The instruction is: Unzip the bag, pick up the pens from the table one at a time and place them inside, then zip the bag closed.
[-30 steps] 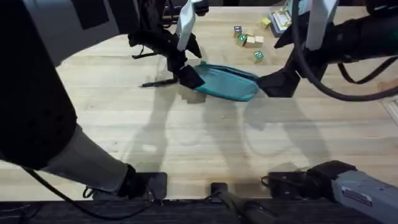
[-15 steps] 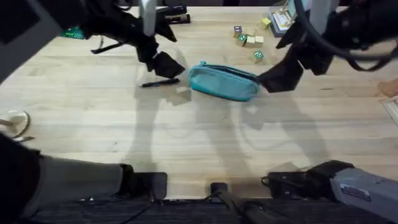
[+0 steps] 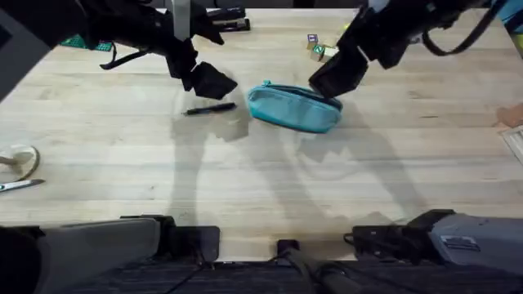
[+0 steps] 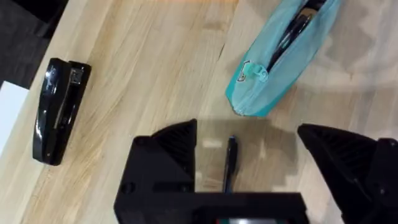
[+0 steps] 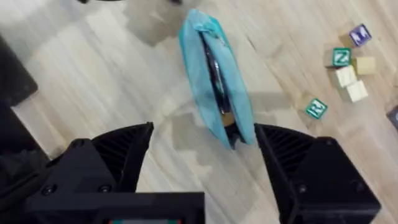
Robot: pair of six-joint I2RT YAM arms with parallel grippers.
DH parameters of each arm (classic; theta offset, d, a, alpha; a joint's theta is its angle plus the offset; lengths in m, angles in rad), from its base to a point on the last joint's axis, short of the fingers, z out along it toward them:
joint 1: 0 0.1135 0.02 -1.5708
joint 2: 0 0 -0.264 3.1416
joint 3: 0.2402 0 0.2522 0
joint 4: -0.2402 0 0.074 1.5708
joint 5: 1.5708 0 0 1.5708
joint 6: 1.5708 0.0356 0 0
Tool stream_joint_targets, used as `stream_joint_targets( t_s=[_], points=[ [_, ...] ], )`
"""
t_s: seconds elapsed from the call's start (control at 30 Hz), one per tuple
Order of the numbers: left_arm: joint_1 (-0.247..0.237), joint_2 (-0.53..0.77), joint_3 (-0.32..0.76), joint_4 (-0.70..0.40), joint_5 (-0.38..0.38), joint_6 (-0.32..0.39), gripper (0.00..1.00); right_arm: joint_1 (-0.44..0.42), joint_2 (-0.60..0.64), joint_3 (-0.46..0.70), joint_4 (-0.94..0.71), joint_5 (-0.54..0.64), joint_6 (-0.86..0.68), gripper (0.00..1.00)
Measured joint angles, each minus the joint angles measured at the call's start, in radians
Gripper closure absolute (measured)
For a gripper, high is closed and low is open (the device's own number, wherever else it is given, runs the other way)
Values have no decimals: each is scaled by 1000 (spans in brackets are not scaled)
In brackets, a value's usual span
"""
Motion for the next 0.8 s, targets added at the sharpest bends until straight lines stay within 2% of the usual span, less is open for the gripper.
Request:
stream_joint_targets(
  t_s=[0.23, 0.27, 0.3, 0.37, 0.4, 0.5, 0.53, 0.8],
  points=[
    [0, 0, 0, -1, 0, 0, 8, 33, 0, 0, -4, -2, 1, 6],
    [0, 0, 0, -2, 0, 0, 8, 33, 0, 0, 0, -3, 2, 31],
    [0, 0, 0, -5, 0, 0, 8, 33, 0, 0, 8, -4, 3, 96],
    [0, 0, 0, -11, 0, 0, 8, 33, 0, 0, 21, -4, 5, 311],
    [0, 0, 0, -16, 0, 0, 8, 33, 0, 0, 25, -4, 7, 474],
    [0, 0, 0, -30, 0, 0, 9, 33, 0, 0, 45, -4, 7, 882],
    [0, 0, 0, -31, 0, 0, 9, 33, 0, 0, 52, -4, 2, 946],
    [0, 0, 0, -30, 0, 0, 8, 33, 0, 0, 52, -3, -102, 969]
  ],
)
